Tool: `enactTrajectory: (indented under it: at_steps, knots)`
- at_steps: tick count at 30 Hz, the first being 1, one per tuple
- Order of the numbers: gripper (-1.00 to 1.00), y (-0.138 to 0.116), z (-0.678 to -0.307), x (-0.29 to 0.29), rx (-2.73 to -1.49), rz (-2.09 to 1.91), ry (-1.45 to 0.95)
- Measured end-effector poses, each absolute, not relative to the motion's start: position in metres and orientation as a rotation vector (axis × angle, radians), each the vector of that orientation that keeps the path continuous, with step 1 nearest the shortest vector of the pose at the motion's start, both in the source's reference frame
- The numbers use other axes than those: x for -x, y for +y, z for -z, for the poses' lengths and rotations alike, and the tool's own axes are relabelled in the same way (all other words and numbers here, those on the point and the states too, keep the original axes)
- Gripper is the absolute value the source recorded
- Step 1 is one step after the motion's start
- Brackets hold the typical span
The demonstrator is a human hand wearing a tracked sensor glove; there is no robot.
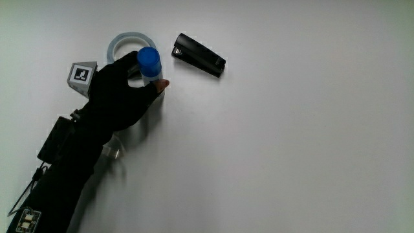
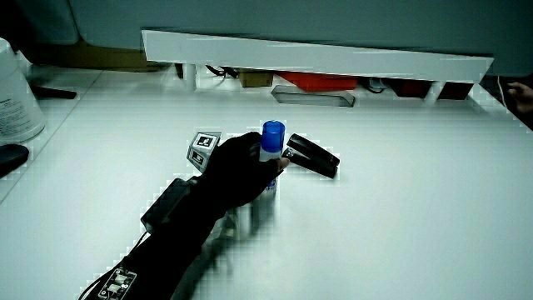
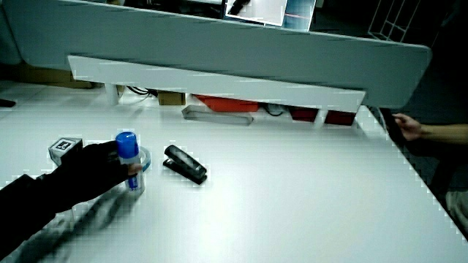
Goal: Place glue
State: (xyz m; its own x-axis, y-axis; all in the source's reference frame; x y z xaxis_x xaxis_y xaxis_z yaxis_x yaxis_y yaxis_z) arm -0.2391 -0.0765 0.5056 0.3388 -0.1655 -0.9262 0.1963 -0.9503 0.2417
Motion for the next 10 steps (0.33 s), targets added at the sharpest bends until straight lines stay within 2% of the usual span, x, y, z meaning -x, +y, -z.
enactTrajectory:
  at_steps: [5,6,10]
  knots:
    - [-0.65,-0.074,-0.504,0.242,-2.259,1.668,-0.003]
    - [-0.71,-0.071,-0.498,0.241,-2.225,1.709,-0.020]
    - [-0.94,-0.060,-0.481,0.248,-2.223,1.742,-0.043]
